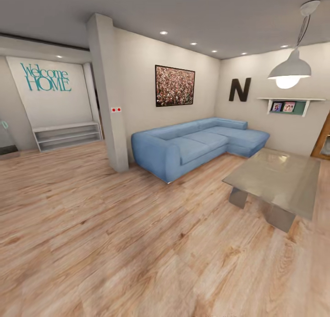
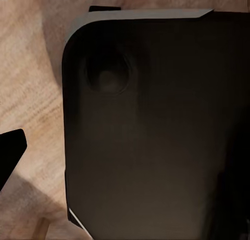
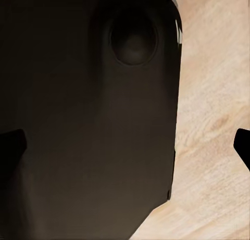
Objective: In the kitchen, take the popcorn bag from the countertop, put it into the microwave, and heat it until the popcorn is cooked so the cooked popcorn ends up inside the bag.
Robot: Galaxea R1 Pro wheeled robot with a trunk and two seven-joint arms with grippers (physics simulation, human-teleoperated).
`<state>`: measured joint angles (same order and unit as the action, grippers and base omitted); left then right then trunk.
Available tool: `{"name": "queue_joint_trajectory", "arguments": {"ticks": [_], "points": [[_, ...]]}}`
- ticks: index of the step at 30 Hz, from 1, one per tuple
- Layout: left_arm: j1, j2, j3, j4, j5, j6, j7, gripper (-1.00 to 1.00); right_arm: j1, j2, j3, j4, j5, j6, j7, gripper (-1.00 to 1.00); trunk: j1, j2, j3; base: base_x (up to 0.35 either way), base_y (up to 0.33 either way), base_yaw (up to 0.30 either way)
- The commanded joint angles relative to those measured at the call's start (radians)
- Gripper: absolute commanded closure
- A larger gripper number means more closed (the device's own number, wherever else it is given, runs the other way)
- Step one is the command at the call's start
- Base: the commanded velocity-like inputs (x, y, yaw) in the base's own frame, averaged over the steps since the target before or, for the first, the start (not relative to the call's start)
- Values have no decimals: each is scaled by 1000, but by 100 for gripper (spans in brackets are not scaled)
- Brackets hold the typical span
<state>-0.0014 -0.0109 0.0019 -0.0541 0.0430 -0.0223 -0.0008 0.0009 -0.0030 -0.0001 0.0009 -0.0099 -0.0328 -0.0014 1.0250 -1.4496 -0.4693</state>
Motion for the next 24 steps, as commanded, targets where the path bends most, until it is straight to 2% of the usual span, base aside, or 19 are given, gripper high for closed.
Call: {"name": "queue_joint_trajectory", "arguments": {"ticks": [1, 5, 10, 24], "points": [[0, 0, -1, 0, 5, -4, 0, -100, 0, 0, -1, 0, -2, -6, 0, -100, 0, 0, -1, 0, 0, -260], [0, 5, -10, -2, -1, -17, 1, -100, 0, 0, -1, 1, -4, -9, 0, -100, 0, 0, -1, 0, 0, -273], [0, 36, -14, -2, -6, -19, 1, -100, 0, 0, -3, 1, -4, -10, 0, -100, 0, 0, -1, 0, 0, -279], [0, 38, -14, -3, -5, -19, 1, -100, 0, 0, -4, 1, -5, -10, 0, -100, 0, 0, -1, 0, 0, -280]]}}
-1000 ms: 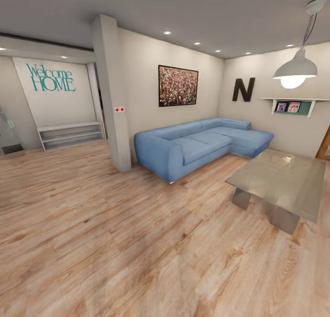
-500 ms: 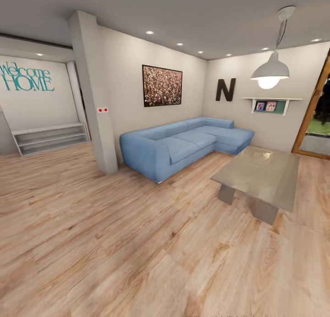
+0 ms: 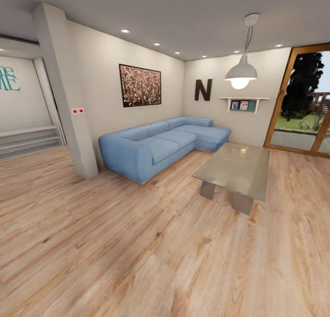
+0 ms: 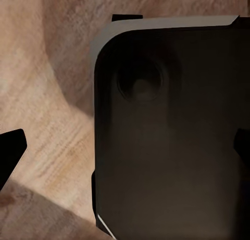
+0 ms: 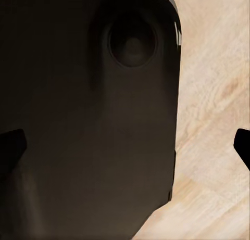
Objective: In the kitchen, take the popcorn bag from the countertop, put it into the microwave, and heat it until the popcorn is cooked so the cooked popcorn ends up inside the bag.
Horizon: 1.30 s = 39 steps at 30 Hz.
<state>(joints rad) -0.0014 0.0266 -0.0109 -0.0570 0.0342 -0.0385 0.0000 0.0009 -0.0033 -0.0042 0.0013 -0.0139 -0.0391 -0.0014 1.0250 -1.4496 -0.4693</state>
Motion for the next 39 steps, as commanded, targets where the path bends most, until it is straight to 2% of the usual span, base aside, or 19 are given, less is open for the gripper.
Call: {"name": "queue_joint_trajectory", "arguments": {"ticks": [1, 39], "points": [[0, -1, -1, 0, 4, -3, 0, -100, 0, 0, 0, 0, -2, -3, 0, -100, 0, 0, -1, 0, 0, -280], [0, -1, -1, 0, 4, -3, 0, -100, 0, -1, 1, 0, -3, -27, 0, -100, 0, 0, -1, 0, 0, -279]]}}
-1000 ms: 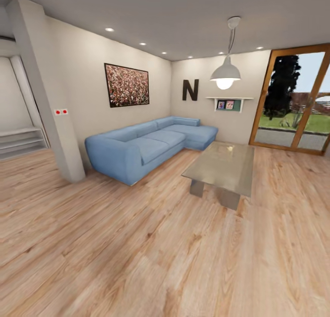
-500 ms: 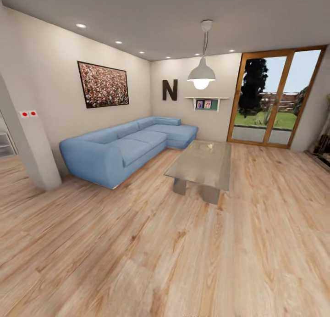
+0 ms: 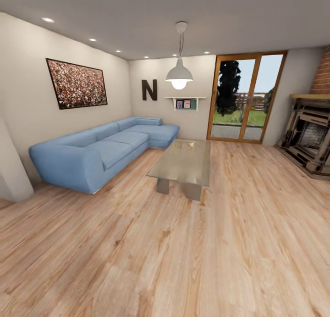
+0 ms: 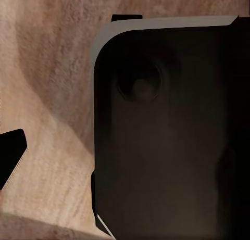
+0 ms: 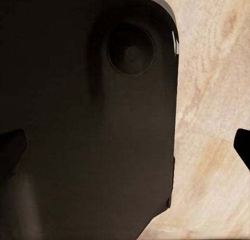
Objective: In the kitchen, take the popcorn bag from the countertop, put it into the microwave, and heat it until the popcorn is cooked so the cooked popcorn ends up inside the bag.
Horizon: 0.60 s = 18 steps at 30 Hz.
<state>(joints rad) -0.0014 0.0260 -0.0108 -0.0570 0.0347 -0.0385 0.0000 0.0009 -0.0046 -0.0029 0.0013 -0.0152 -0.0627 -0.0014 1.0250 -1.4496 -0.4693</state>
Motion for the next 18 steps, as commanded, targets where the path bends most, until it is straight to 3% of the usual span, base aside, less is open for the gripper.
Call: {"name": "queue_joint_trajectory", "arguments": {"ticks": [1, 18], "points": [[0, 0, -1, 0, 4, -3, 0, -100, 0, 0, 0, 0, -2, -4, 0, -100, 0, 0, -1, 0, 0, -279], [0, 0, -1, 0, 4, -3, 0, -100, 0, -2, -2, 0, -3, -5, 0, -100, 0, 0, -1, 0, 0, -276]]}}
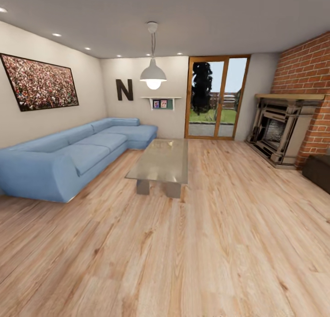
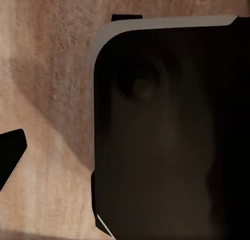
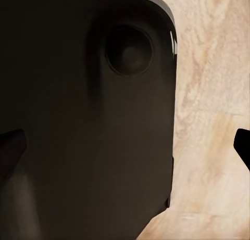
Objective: In the kitchen, take the popcorn bag from the countertop, put it into the microwave, and heat it until the popcorn is cooked so the cooked popcorn ends up inside the bag.
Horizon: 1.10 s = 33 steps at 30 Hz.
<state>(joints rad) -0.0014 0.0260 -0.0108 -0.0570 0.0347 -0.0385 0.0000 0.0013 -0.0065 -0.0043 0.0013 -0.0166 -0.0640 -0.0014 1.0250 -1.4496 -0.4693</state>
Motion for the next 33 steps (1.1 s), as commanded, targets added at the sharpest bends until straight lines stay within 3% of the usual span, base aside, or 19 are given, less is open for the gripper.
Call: {"name": "queue_joint_trajectory", "arguments": {"ticks": [1, 33], "points": [[0, 0, -1, 0, 4, -3, 0, -100, 0, 0, 0, 0, -2, -4, 0, -100, 0, 0, -1, 0, 0, -275], [0, 0, -2, 0, 4, -3, 0, -100, 0, -7, 0, 2, -2, -13, 0, -100, 0, 0, -1, 0, 0, -269]]}}
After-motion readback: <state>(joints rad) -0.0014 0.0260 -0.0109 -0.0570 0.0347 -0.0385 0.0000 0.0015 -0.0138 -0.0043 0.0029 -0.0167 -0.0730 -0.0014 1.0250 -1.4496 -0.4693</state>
